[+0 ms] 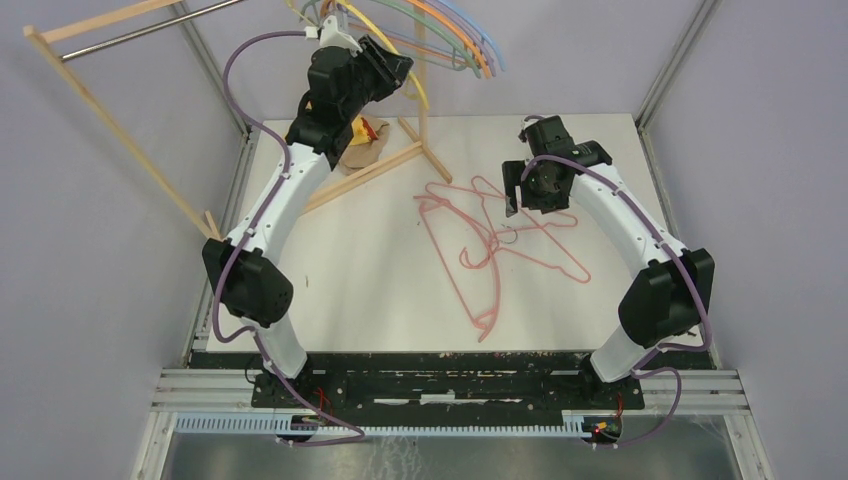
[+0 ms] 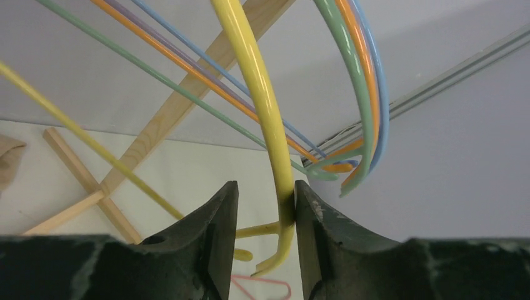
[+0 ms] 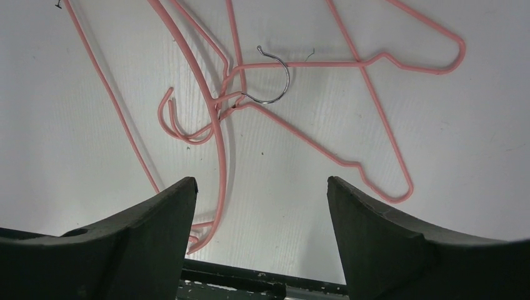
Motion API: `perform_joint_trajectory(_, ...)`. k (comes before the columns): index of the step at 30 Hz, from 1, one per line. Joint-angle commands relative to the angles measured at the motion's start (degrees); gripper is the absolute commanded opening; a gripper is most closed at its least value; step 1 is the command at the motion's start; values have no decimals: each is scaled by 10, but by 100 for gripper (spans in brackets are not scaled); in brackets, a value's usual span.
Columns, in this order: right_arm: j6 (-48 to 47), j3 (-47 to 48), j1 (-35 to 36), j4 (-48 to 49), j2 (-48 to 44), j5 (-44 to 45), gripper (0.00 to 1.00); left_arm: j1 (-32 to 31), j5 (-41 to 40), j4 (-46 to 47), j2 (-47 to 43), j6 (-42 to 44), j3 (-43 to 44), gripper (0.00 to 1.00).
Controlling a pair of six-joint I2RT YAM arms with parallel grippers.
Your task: Organize the hangers
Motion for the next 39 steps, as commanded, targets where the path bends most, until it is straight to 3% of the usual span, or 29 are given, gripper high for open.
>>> perform_joint_trajectory(1, 4, -4, -3, 16, -15, -6, 88, 3, 21, -21, -28, 10, 19, 53)
perform_joint_trajectory(3, 2, -6, -3, 13, -14, -10, 89, 3, 23, -25, -36, 15, 19, 64)
perform_joint_trajectory(6, 0, -19, -2, 19, -18, -25, 89, 4, 23, -35, -50, 18, 18, 73)
perform_joint_trajectory(9, -2, -39, -2, 29, -24, -40, 88, 6, 29, -39, -74, 22, 7, 99)
perform_joint_trajectory(15, -1, -90, 0, 45, -5, -81, 77, 10, 53, -26, -131, 17, -45, 99)
perform_joint_trajectory(21, 11, -151, 11, 91, 10, -117, 74, 11, 64, -33, -197, 31, -111, 99)
perform_joint_trajectory(32, 33, -166, 44, 156, 113, -158, 64, 8, 72, -102, -332, 61, -390, 96)
perform_joint_trajectory(39, 27, -172, 45, 177, 156, -136, 55, -40, 59, -149, -357, 88, -460, 92)
